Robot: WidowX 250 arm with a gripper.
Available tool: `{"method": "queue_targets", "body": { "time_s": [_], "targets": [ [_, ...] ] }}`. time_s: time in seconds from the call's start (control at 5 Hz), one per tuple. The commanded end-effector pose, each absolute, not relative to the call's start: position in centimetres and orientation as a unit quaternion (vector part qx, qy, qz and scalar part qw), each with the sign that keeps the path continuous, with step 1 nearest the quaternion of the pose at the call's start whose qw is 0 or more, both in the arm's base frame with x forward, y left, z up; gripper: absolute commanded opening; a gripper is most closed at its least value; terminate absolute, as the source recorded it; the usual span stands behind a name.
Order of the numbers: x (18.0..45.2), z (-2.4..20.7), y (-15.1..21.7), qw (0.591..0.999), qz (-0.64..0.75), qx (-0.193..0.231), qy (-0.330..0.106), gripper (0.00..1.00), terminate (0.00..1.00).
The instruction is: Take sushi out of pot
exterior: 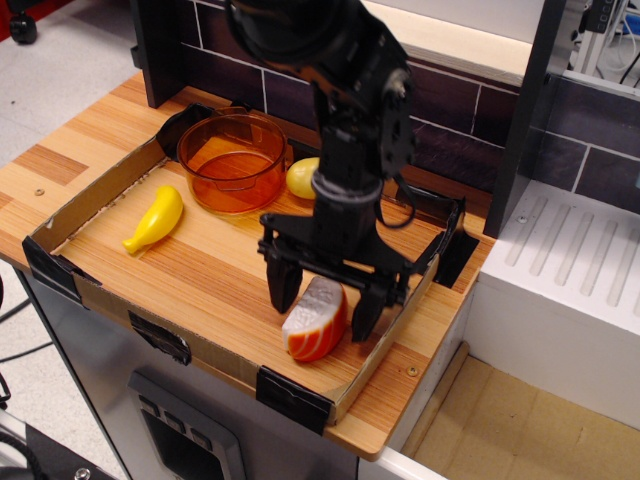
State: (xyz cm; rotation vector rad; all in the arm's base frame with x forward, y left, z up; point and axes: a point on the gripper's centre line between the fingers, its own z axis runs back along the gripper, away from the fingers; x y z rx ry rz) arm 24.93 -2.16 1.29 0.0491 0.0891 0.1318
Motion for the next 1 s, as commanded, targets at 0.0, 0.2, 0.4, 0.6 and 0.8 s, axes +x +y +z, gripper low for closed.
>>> {"method": "queue_targets", "body": {
  "time_s": [0.0, 0.2, 0.4, 0.6, 0.8],
  "targets": [
    [26.4, 8.8, 0.3, 0.993, 0.111, -0.022, -0.026, 1.0, 0.0],
    [27.1, 11.8, 0.8, 0.99, 0.132, -0.029, -0.051, 1.0, 0.0],
    [27.1, 11.8, 0.8, 0.99, 0.132, -0.029, -0.051, 1.0, 0.0],
    [27.1, 11.8, 0.8, 0.99, 0.132, -0.029, -0.051, 1.0, 0.0],
    [27.1, 11.8, 0.8, 0.99, 0.132, -0.029, -0.051, 1.0, 1.0]
  ]
}}
